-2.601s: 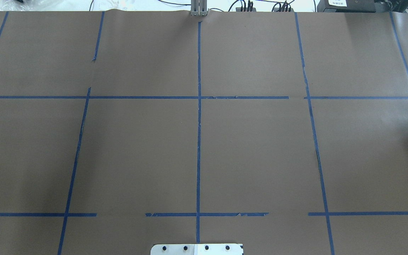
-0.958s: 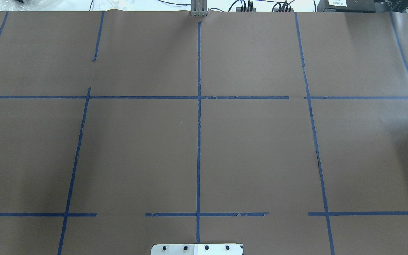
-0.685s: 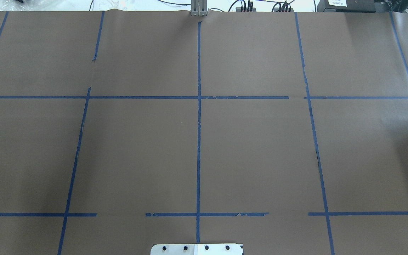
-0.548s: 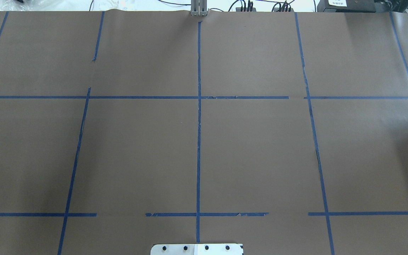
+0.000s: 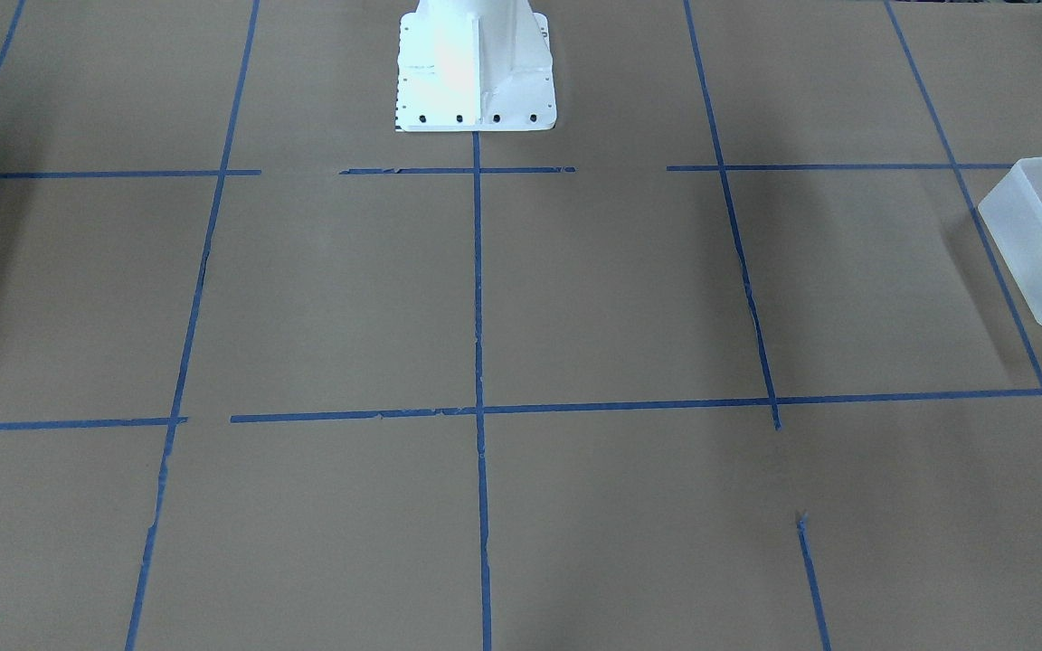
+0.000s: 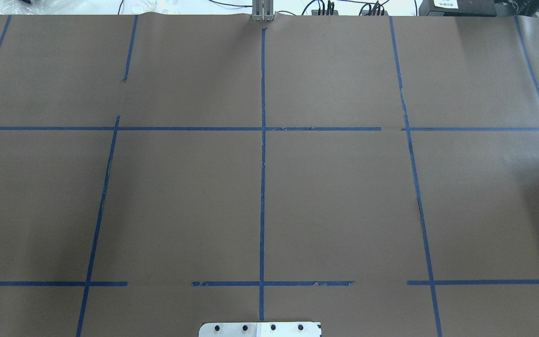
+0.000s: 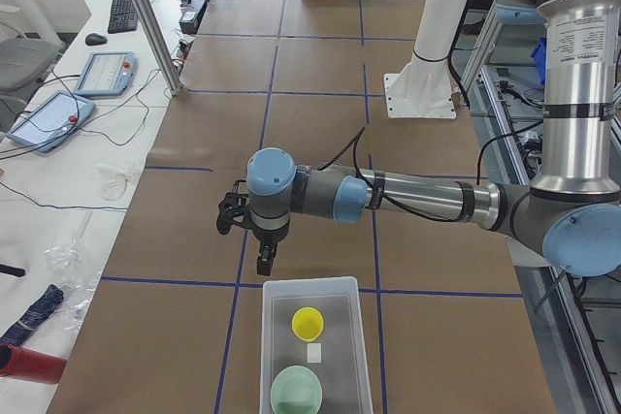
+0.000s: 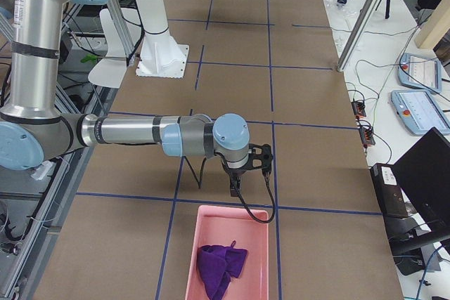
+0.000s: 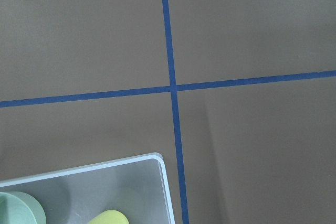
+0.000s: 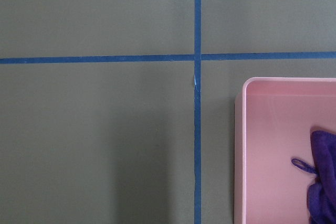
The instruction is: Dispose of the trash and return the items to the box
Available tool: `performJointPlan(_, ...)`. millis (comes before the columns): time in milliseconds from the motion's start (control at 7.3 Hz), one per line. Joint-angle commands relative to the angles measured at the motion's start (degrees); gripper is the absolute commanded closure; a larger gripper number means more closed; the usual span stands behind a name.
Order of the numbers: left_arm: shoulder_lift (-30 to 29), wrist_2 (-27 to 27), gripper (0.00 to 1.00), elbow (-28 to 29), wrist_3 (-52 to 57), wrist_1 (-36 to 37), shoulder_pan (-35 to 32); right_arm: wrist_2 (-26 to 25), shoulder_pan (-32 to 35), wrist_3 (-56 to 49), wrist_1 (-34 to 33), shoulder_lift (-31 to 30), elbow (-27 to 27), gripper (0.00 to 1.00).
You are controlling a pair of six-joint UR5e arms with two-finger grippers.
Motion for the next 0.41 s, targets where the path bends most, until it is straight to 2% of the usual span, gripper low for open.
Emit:
performJointPlan(0,0.0,-0.1,0.00,0.4,0.1,-0.7,0.0,0.0,0.0,0.0,0.1,0.0,0.0,0.00)
performJointPlan(274,0.0,-0.2,0.00,0.5,0.0,-0.8,0.0,0.0,0.0,0.0,0.3,0.1,0.0,0.00)
